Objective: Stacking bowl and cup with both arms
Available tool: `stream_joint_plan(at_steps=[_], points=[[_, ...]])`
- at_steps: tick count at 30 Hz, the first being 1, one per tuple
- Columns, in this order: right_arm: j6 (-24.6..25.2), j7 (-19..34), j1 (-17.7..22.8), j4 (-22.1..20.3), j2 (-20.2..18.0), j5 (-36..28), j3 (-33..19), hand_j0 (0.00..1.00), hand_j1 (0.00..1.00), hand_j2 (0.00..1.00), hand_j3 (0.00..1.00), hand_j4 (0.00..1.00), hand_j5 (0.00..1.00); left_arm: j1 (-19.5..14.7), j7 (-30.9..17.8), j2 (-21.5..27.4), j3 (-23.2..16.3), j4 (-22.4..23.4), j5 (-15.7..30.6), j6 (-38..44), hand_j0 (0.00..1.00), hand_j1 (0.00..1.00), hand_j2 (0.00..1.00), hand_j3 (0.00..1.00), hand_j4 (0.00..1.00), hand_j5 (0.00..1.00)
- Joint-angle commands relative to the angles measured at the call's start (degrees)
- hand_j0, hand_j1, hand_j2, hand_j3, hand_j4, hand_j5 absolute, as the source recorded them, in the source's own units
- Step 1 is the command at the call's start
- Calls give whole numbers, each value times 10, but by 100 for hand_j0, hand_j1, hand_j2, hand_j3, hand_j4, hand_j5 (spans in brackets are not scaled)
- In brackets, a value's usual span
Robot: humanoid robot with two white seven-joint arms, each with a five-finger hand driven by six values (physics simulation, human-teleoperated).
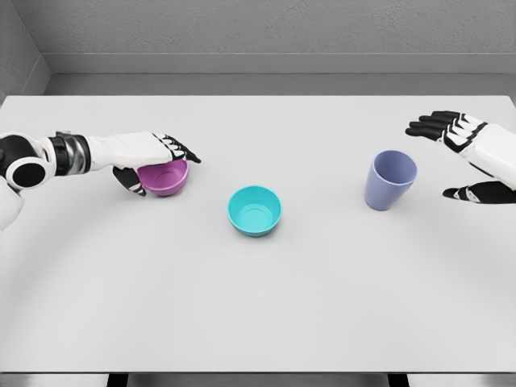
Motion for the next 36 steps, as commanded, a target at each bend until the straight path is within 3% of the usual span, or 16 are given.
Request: stream_joint_plan(at_steps=[1, 4, 14, 21, 24, 30, 36], points=[[1, 0, 0, 0, 0, -4, 0, 100, 100, 100, 100, 100, 100, -1, 0, 1, -3, 0, 4, 1, 95, 95, 95, 95, 95, 95], [1, 0, 1, 1, 2, -4, 0, 100, 100, 100, 100, 100, 100, 0, 0, 1, -4, 0, 3, 1, 86, 86, 86, 86, 86, 86], [1, 0, 1, 4, 3, -4, 0, 100, 100, 100, 100, 100, 100, 0, 0, 2, -3, 0, 7, 1, 67, 67, 67, 67, 67, 67], [1, 0, 1, 4, 3, -4, 0, 100, 100, 100, 100, 100, 100, -2, 0, -1, -3, -7, 26, 1, 62, 62, 62, 62, 62, 62], [1, 0, 0, 12, 2, -4, 0, 100, 100, 100, 100, 100, 100, -2, 0, 0, -3, -44, 31, 1, 56, 56, 56, 56, 56, 56], [1, 0, 0, 12, 1, -4, 0, 100, 100, 100, 100, 100, 100, 6, 0, 0, -4, -120, 34, 1, 56, 56, 56, 56, 56, 56], [1, 0, 0, 12, 2, -4, 0, 100, 100, 100, 100, 100, 100, 9, 0, -16, -4, -152, 46, 1, 56, 56, 56, 56, 56, 56]])
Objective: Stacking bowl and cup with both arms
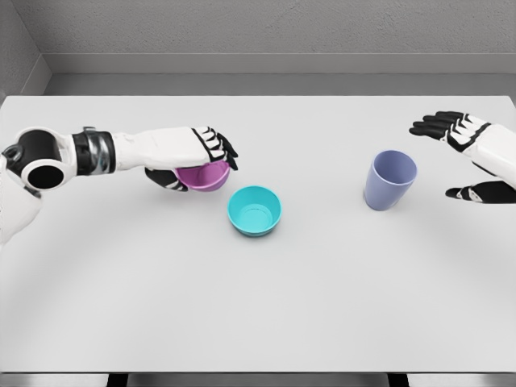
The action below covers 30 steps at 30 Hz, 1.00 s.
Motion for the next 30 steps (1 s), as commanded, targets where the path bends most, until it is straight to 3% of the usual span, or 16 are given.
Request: stream_joint_plan(at_steps=[1, 4, 14, 30], points=[[1, 0, 1, 0, -1, -4, 0, 100, 100, 100, 100, 100, 100, 0, 1, -8, 0, -21, 6, 2, 56, 56, 56, 56, 56, 56], [1, 0, 0, 0, 0, -4, 0, 100, 100, 100, 100, 100, 100, 2, 1, -17, 0, -45, 5, 2, 56, 56, 56, 56, 56, 56], [1, 0, 0, 0, -1, -4, -1, 100, 100, 100, 100, 100, 100, 1, 1, -72, -50, -50, 1, 2, 56, 56, 56, 56, 56, 56], [1, 0, 0, 2, 0, -4, -1, 100, 100, 100, 100, 100, 100, 3, 1, -60, -61, -37, -17, 2, 58, 58, 58, 58, 58, 58]])
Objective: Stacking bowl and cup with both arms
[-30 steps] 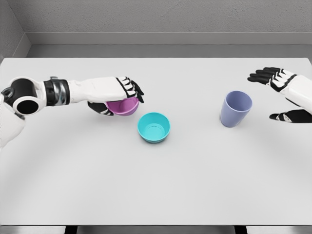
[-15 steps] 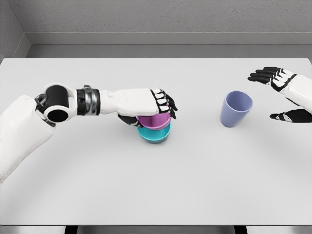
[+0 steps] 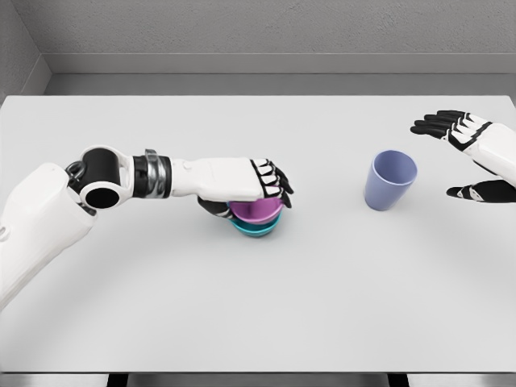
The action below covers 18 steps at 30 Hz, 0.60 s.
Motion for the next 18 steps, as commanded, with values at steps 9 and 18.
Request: stream_joint_plan(at_steps=[9, 18], points=[[1, 0, 0, 0, -1, -4, 0, 100, 100, 100, 100, 100, 100, 0, 1, 7, -8, 1, 1, 2, 64, 64, 64, 64, 64, 64], [1, 0, 0, 0, -1, -4, 0, 100, 100, 100, 100, 100, 100, -1, 1, 16, -8, 0, 2, 2, 100, 100, 100, 100, 100, 100]])
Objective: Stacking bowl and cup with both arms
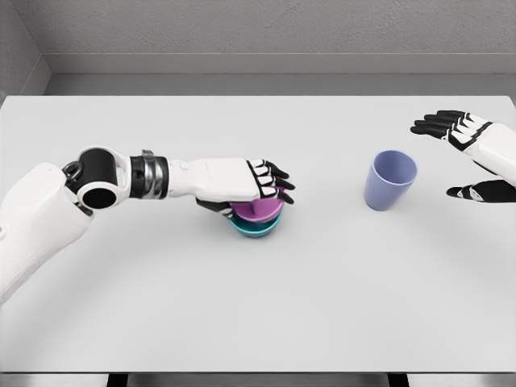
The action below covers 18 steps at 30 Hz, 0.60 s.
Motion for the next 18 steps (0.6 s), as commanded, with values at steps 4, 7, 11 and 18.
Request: stream_joint_plan(at_steps=[4, 7, 11, 18], points=[[1, 0, 0, 0, -1, -4, 0, 100, 100, 100, 100, 100, 100, 0, -2, 23, -1, -5, 3, -1, 100, 100, 100, 100, 100, 100], [1, 0, 0, 0, -2, -4, -1, 100, 100, 100, 100, 100, 100, -1, -2, 33, -2, -8, 5, -1, 100, 100, 100, 100, 100, 100], [1, 0, -1, 0, -2, -4, 0, 100, 100, 100, 100, 100, 100, -3, -2, 35, -2, -11, 6, -1, 100, 100, 100, 100, 100, 100], [1, 0, -1, 0, -3, -4, -1, 100, 100, 100, 100, 100, 100, -7, -2, 36, 6, -23, 24, -1, 100, 100, 100, 100, 100, 100]])
